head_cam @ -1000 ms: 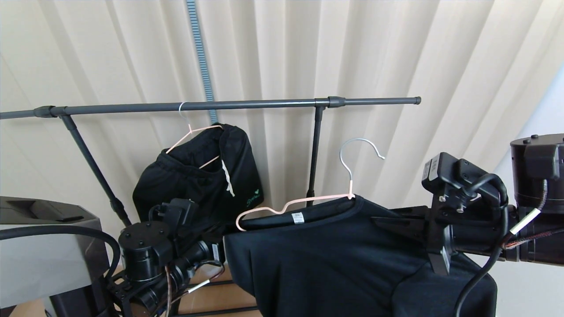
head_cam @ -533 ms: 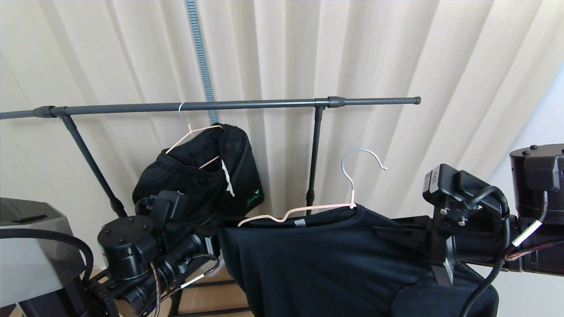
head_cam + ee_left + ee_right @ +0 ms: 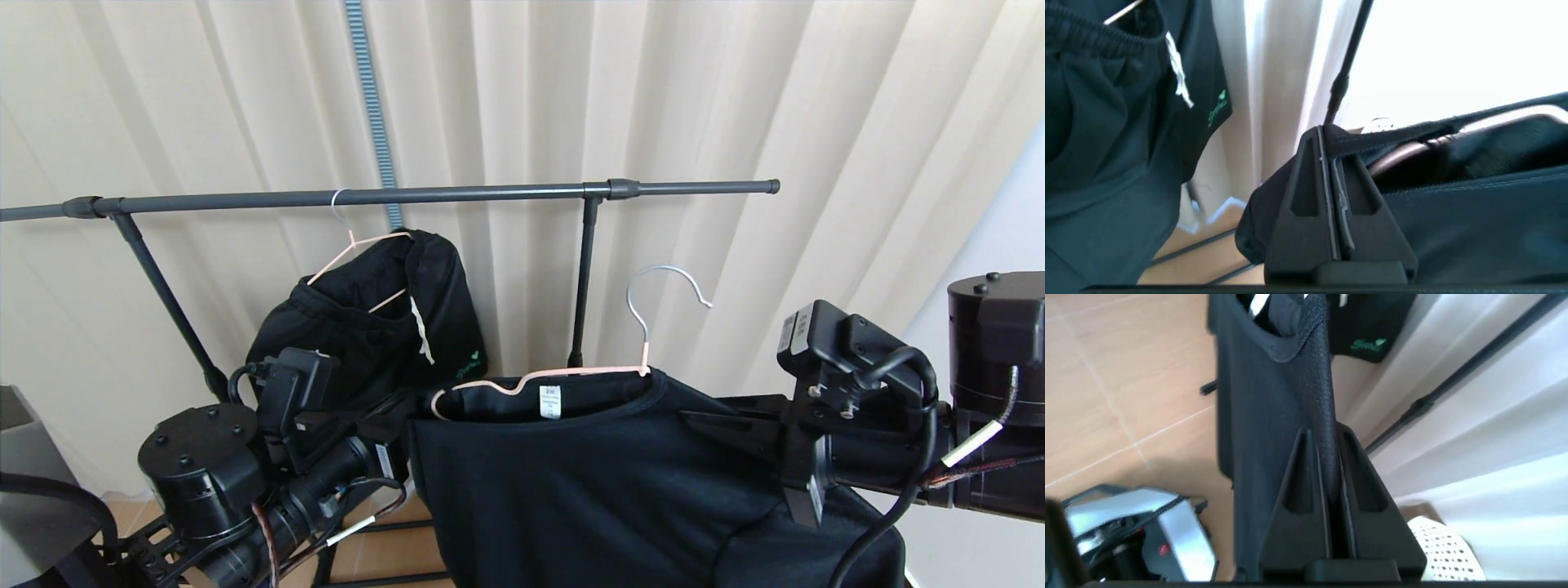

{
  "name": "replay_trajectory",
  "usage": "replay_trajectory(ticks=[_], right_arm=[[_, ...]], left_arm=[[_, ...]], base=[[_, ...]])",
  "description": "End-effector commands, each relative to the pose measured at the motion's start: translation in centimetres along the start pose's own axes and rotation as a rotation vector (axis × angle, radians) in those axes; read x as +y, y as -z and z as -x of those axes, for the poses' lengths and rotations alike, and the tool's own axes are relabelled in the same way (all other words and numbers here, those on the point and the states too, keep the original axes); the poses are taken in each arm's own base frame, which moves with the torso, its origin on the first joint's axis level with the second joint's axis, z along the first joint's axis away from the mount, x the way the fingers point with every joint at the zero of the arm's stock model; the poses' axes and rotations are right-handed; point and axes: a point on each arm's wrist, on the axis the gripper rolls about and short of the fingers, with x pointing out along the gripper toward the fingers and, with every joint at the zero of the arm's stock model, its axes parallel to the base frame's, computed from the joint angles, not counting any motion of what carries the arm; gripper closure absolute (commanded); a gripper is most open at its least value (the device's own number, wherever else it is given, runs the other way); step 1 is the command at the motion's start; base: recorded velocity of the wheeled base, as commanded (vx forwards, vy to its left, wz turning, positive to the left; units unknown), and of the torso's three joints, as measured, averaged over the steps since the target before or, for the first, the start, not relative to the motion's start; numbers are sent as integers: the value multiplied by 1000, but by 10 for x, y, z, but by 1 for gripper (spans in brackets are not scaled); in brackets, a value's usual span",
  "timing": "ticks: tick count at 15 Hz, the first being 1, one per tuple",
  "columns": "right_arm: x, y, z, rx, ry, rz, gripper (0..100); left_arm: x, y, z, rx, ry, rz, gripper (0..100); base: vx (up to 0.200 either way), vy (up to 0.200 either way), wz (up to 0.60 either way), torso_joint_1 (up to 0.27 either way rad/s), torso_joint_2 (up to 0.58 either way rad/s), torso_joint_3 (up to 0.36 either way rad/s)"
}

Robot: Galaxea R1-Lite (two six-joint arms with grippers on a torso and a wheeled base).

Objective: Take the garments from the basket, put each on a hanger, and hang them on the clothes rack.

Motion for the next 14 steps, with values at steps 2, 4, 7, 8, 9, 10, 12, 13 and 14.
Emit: replay_trajectory(ticks=[2, 4, 7, 8, 9, 10, 12, 13, 14], right_arm=[[7, 2, -8, 7, 6, -8, 100], [14, 2, -17, 1, 22, -22, 100], [24, 5, -28, -19, 40, -20, 100], [26, 6, -31, -24, 31, -18, 100], [28, 6, -32, -24, 27, -19, 100], [33, 6, -36, -24, 6, -32, 100], [38, 10, -38, -6, -17, -44, 100], [39, 11, -39, -4, -26, -44, 100], [41, 11, -42, 0, -39, -42, 100]], left_arm=[[-1, -4, 4, -16, 5, -18, 100], [-1, -4, 5, -16, 5, -23, 100], [-3, -4, 5, -16, 7, -25, 100], [-3, -4, 5, -16, 7, -25, 100], [-3, -4, 5, -16, 7, -25, 100], [-3, -4, 5, -17, 7, -25, 100], [-5, -4, 5, -18, 15, -26, 100], [-6, -5, 6, -22, 21, -26, 100], [-8, -6, 7, -26, 29, -26, 100]], base=[[0, 0, 0, 0, 0, 0], [0, 0, 0, 0, 0, 0], [0, 0, 0, 0, 0, 0], [0, 0, 0, 0, 0, 0], [0, 0, 0, 0, 0, 0], [0, 0, 0, 0, 0, 0], [0, 0, 0, 0, 0, 0], [0, 0, 0, 0, 0, 0], [0, 0, 0, 0, 0, 0]])
